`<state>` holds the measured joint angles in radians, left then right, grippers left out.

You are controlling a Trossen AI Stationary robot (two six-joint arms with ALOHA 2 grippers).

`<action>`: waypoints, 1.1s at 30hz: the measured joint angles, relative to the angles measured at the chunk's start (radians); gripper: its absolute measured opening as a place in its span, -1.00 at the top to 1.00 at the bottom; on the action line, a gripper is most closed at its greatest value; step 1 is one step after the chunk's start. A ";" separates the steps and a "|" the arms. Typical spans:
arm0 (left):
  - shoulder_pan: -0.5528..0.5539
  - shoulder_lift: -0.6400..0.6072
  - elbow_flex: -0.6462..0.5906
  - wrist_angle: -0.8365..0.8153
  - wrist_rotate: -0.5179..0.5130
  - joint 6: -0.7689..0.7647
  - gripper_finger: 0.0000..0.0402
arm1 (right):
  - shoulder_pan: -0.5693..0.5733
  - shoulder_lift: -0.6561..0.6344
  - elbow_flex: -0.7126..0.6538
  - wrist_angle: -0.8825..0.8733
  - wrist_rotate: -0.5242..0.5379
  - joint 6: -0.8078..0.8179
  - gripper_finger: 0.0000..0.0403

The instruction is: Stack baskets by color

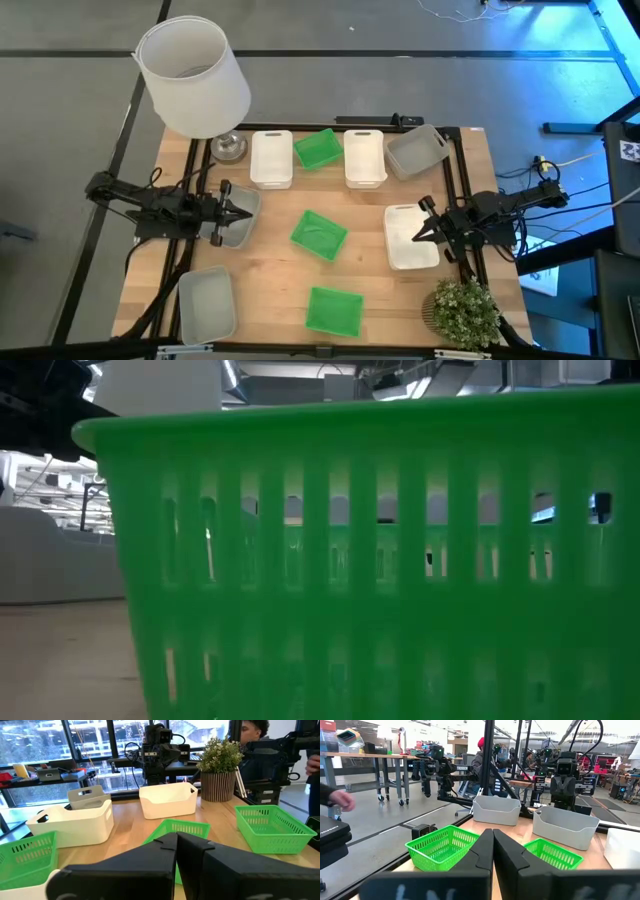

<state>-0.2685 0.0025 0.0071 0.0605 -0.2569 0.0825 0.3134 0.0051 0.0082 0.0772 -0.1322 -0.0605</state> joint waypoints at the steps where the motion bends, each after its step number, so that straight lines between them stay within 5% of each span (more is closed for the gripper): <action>1: 0.000 0.000 0.000 0.000 0.000 0.000 1.00 | 0.000 0.000 0.000 0.002 0.000 0.000 0.94; 14: 0.000 0.000 0.000 0.000 0.000 0.000 1.00 | 0.000 0.000 0.000 0.042 0.019 0.031 0.94; 24: 0.000 0.000 0.000 0.000 0.000 0.000 1.00 | 0.000 0.030 0.057 0.079 0.385 0.086 0.99; 33: 0.000 0.000 0.000 0.000 0.000 0.000 1.00 | 0.000 0.287 0.318 -0.128 0.584 0.185 1.00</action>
<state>-0.2684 0.0025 0.0074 0.0605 -0.2569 0.0825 0.3134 0.2926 0.3258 -0.0505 0.4518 0.1244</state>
